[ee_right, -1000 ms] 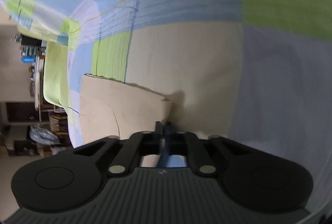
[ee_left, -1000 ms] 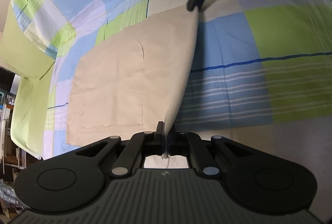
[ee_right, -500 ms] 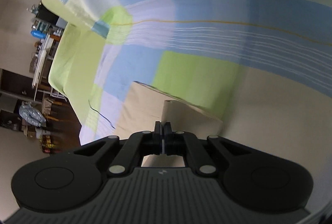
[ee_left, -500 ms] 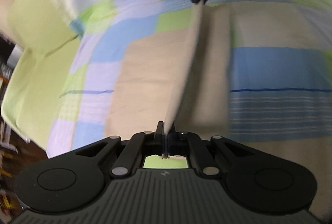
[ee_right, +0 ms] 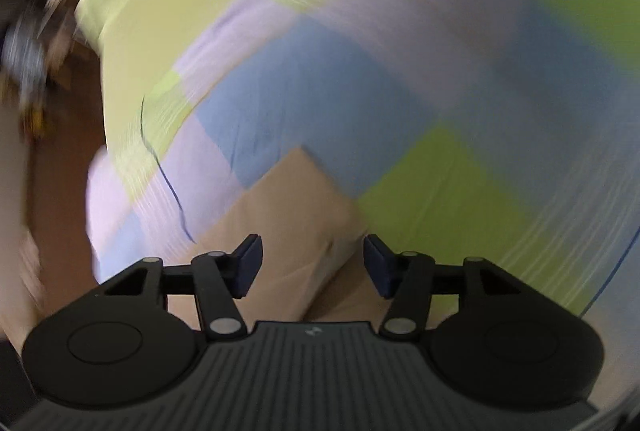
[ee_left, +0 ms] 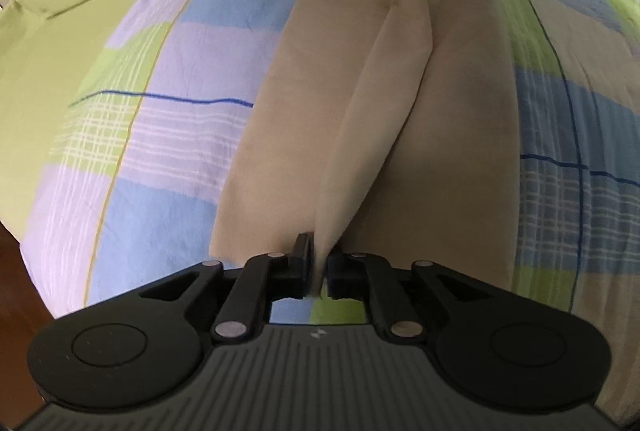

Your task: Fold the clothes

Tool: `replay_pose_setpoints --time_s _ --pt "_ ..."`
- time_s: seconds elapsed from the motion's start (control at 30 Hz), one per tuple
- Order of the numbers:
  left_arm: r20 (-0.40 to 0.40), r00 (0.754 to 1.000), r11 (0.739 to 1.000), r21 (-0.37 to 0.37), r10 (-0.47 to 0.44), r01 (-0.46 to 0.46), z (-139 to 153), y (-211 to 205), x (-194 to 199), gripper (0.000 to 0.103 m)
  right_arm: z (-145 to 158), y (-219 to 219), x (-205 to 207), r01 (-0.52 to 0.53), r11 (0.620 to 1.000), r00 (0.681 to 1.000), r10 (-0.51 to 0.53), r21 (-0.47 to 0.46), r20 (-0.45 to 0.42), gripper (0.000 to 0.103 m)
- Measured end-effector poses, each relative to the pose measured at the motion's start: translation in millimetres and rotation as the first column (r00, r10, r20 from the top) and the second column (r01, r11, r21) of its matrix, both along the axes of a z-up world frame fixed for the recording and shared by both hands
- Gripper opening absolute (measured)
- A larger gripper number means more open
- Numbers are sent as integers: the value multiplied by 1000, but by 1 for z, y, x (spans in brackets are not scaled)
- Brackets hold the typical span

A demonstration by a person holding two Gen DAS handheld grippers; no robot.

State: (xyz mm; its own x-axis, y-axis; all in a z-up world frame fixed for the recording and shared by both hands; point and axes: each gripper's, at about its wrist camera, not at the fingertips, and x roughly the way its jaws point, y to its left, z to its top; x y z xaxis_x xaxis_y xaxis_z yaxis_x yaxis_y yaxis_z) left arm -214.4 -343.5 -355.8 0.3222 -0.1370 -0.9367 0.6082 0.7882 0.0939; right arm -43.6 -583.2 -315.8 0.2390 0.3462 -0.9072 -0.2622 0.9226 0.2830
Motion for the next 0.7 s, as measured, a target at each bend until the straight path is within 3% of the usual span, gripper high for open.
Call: replay_pose_setpoints --time_s 0.1,0.17,0.2,0.3,0.33,0.47,0.53,0.57,0.6,0.63,0.67,0.7 --pt "-18 999 999 -14 36 -36 1 8 10 37 14 5 1 -244 954 961 262 -171 91 53" --pt "-52 995 995 -41 90 -92 2 14 17 37 20 9 -2 -404 884 891 438 -234 118 51" --pt "-63 992 993 -47 106 -109 1 14 20 37 22 10 -8 -512 825 827 549 -239 122 48" --pt "-40 995 995 -18 96 -97 4 6 13 37 26 14 -28 -748 593 591 799 -299 108 43" --pt "-27 996 996 -4 85 -85 4 3 10 37 26 15 -35 -788 521 520 849 -329 99 43" --pt "9 998 998 27 59 -60 5 -9 -2 36 26 22 -58 -850 305 293 951 -429 97 32" --pt "26 999 999 28 37 -38 6 -15 -9 31 17 26 -69 -860 186 170 982 -475 76 4" --pt "41 999 999 30 21 -22 7 -17 -13 29 12 28 -70 -863 141 130 990 -485 57 0" --pt "57 998 999 34 12 -14 8 -19 -16 20 10 30 -66 -862 133 121 991 -489 57 0" --pt "73 997 999 39 2 -5 9 -20 -18 16 10 32 -59 -855 155 135 988 -495 75 0" --pt "81 997 999 41 8 -11 10 -20 -19 14 11 33 -55 -849 187 160 982 -494 97 0" --pt "79 997 999 41 23 -26 10 -19 -17 15 14 36 -47 -839 242 208 970 -488 124 0"
